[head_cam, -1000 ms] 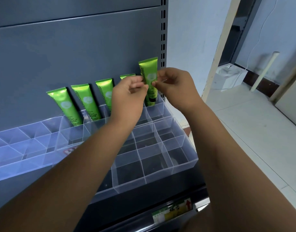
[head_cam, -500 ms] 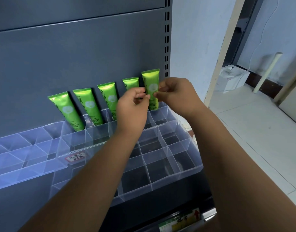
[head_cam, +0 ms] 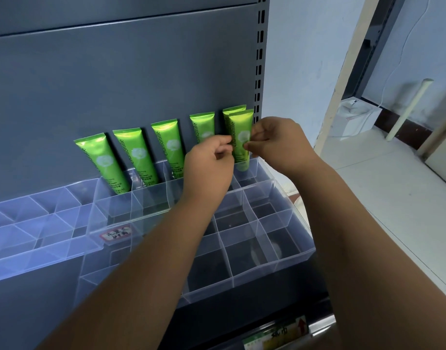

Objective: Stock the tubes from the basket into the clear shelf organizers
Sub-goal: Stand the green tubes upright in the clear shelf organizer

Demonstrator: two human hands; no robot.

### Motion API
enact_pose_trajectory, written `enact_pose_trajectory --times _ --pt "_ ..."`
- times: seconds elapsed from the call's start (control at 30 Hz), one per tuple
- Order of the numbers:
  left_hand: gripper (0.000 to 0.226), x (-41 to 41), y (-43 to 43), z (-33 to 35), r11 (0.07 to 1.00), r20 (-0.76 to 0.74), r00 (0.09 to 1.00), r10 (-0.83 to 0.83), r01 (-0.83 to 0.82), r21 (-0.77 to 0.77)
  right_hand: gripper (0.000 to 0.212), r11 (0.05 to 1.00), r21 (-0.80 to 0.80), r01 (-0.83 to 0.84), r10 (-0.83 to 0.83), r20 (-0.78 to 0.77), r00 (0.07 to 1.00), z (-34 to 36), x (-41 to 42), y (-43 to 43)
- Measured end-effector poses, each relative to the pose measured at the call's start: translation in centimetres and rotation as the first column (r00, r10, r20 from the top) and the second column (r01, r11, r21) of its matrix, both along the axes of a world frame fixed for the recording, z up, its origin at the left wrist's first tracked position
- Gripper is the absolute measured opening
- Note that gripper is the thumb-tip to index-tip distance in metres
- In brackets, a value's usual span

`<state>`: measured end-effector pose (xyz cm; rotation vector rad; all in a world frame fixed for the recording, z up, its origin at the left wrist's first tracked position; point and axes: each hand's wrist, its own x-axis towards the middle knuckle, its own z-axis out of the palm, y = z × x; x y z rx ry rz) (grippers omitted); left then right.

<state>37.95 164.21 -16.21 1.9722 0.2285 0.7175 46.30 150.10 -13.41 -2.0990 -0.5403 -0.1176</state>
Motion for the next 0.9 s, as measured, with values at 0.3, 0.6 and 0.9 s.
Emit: enact_pose_trajectory --times 0.3,0.6,0.9 --pt "0.039 -0.01 0.14 -0.07 1.0 -0.025 1.0 0.004 -0.005 -0.023 0.015 0.999 -0.019 0.031 -0.031 -0.008 0.999 0.28 -0.57 0.02" --pt "0.041 -0.07 0.17 -0.12 1.0 -0.038 0.999 0.006 -0.007 -0.022 0.013 0.998 -0.054 0.028 -0.028 -0.003 1.0 0.12 -0.39 -0.07" --pt "0.039 -0.11 0.19 -0.16 1.0 -0.047 0.999 0.008 -0.009 -0.02 0.011 0.997 -0.075 0.021 -0.019 0.025 1.0 0.1 -0.79 -0.28"
